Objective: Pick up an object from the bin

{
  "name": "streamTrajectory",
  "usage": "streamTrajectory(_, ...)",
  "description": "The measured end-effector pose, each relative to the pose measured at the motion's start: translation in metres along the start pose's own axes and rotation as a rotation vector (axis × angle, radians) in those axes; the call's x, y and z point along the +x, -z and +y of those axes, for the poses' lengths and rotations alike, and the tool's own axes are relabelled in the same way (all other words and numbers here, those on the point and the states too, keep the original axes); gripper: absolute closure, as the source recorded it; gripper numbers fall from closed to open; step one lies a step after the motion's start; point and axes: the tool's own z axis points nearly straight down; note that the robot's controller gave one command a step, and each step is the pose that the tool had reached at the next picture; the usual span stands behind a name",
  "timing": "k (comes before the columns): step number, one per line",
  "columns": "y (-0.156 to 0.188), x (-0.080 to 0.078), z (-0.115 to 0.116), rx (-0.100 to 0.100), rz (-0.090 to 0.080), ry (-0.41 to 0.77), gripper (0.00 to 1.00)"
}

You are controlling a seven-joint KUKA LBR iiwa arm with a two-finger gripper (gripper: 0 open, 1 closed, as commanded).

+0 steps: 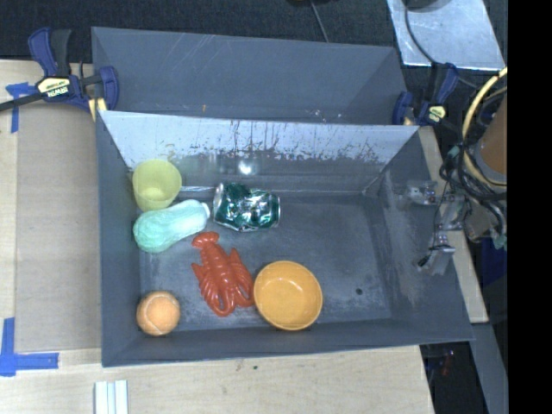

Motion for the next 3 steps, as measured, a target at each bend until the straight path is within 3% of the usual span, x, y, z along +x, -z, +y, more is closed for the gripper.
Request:
streamTrajectory(1, 0.004, -0.002, 0.001, 0.002, -0.008, 0.005, 0.00)
streamTrajectory(2, -0.137, 0.000, 0.064, 0.003, -0.013, 0.051, 0.00)
streamTrajectory(3, -0.082, -0.008, 0.105, 0.006, -0.023, 0.107, 0.00)
